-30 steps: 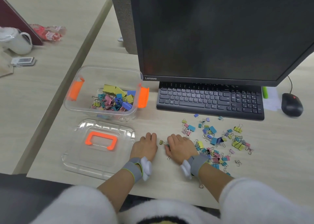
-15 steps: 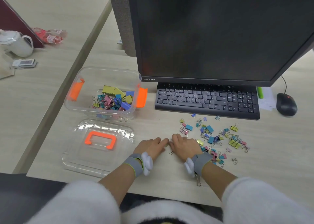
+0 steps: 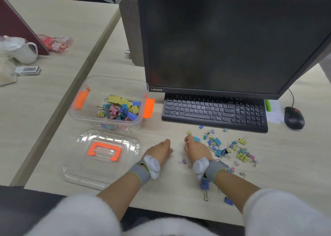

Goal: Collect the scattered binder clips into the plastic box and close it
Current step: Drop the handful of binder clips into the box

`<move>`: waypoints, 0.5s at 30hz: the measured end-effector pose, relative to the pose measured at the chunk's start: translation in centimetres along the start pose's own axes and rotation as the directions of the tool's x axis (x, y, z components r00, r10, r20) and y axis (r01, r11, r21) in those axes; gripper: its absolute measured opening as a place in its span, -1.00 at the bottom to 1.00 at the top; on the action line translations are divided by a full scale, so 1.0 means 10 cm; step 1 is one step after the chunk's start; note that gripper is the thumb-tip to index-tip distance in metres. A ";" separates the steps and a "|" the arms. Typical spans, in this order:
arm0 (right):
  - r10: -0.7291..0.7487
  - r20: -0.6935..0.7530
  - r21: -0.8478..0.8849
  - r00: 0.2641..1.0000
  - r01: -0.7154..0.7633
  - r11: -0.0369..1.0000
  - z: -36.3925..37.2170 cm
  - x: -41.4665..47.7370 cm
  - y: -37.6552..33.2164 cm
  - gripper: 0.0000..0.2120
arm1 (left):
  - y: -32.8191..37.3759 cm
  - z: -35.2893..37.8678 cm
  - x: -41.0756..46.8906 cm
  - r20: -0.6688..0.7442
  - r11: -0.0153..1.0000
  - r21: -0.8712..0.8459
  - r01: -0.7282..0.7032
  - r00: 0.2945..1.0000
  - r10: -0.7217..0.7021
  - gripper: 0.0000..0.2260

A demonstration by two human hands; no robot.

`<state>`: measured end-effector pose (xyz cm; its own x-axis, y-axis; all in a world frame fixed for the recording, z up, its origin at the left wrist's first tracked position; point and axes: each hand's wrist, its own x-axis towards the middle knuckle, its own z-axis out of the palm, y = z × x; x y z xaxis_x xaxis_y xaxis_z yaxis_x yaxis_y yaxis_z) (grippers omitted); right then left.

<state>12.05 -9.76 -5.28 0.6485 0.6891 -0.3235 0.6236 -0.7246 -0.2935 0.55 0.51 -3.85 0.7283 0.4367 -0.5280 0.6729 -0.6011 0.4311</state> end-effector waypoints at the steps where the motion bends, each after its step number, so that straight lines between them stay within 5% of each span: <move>1: 0.025 -0.027 0.082 0.999 -0.022 0.996 -0.05 0.04 -0.03 -0.80 | 0.04 -0.08 -0.02 -0.039 0.999 -0.032 -0.025 0.999 0.024 -0.84; 5: 0.164 0.007 0.564 0.986 -0.139 0.814 -0.44 0.23 -0.29 -0.83 | 0.20 -0.46 -0.14 -0.255 0.957 -0.218 -0.189 0.958 0.131 -0.84; 8: 0.266 0.106 0.849 0.958 -0.227 0.477 -0.73 0.40 -0.64 -0.78 | 0.25 -0.78 -0.20 -0.467 0.875 -0.363 -0.321 0.875 0.128 -0.87; 12: 0.201 0.251 0.957 0.947 -0.274 0.096 -1.10 0.54 -1.24 -0.76 | 0.11 -1.19 -0.13 -0.632 0.812 -0.480 -0.332 0.772 -0.058 -0.85; 15: 0.127 0.246 0.951 0.961 -0.264 0.158 -1.24 0.64 -1.60 -0.80 | -0.09 -1.42 -0.02 -0.634 0.759 -0.587 -0.281 0.743 -0.216 -0.83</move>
<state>11.64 6.40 8.46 0.5949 0.5673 -0.5694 -0.4883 -0.3076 -0.8167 1.63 10.45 6.25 0.4776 0.8783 -0.0210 0.3820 -0.1860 0.9052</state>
